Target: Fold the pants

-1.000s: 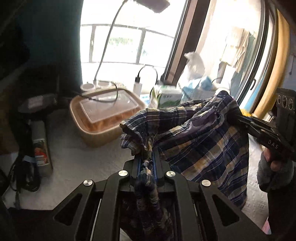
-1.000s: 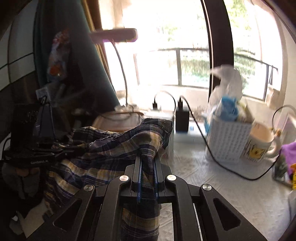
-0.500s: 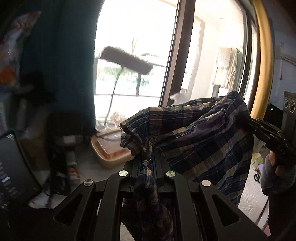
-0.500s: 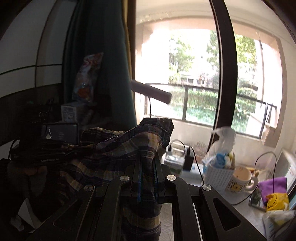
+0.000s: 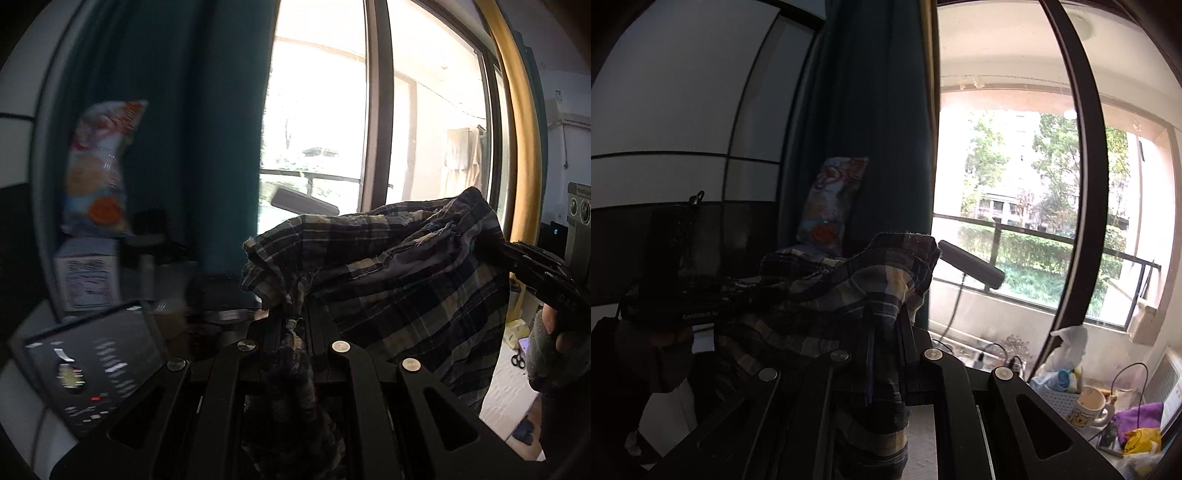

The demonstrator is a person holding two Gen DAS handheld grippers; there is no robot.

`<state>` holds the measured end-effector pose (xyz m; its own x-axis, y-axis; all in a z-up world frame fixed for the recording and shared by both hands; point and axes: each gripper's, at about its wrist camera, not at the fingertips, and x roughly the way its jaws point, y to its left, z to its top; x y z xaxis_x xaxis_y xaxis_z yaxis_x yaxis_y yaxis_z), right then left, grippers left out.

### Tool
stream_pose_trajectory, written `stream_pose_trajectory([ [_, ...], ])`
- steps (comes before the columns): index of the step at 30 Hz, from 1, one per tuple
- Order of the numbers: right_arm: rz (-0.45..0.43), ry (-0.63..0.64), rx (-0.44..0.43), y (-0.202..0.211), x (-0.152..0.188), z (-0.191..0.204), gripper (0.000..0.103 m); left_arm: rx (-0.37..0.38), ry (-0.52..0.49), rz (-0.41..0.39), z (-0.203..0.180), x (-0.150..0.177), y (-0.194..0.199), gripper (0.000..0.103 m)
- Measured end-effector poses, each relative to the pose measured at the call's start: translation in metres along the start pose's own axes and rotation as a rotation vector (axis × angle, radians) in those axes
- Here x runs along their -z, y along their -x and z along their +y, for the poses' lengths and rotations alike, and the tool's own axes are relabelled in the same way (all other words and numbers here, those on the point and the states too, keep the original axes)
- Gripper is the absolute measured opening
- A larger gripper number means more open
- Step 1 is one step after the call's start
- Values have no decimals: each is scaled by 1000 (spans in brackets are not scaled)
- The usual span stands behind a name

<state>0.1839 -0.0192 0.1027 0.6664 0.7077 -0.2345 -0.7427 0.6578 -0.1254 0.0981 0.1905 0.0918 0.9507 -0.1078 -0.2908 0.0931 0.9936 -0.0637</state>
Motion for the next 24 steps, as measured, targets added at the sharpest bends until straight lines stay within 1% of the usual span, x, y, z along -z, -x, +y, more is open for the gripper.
stream_pose_trajectory([
  [5, -27, -9, -72, 0, -5, 41, 9, -83, -27, -16, 16, 7, 50, 8],
  [8, -23, -52, -114, -8, 0, 53, 9, -114, -37, 9, 26, 15, 62, 8],
  [10, -15, -95, -144, -18, 8, 56, 9, -124, -35, 33, 34, 21, 60, 8],
  [12, 17, -134, -161, -33, 19, 55, 9, -129, -15, 84, 47, 31, 45, 8],
  [14, 82, -160, -161, -62, 38, 53, 9, -124, 12, 163, 66, 47, 14, 8],
  [15, 114, -158, -142, -74, 48, 54, 9, -118, 15, 207, 72, 56, -6, 8],
  [16, 160, -163, -122, -92, 62, 53, 9, -112, 10, 269, 80, 70, -31, 8],
  [17, 202, -176, -110, -107, 73, 50, 9, -105, 18, 307, 87, 80, -47, 8],
  [19, 293, -205, -89, -141, 100, 42, 9, -81, 59, 403, 107, 106, -89, 8],
  [21, 367, -225, -65, -170, 126, 35, 9, -72, 87, 452, 119, 125, -114, 8],
  [24, 425, -260, -48, -196, 154, 23, 9, -67, 126, 492, 132, 139, -141, 11],
])
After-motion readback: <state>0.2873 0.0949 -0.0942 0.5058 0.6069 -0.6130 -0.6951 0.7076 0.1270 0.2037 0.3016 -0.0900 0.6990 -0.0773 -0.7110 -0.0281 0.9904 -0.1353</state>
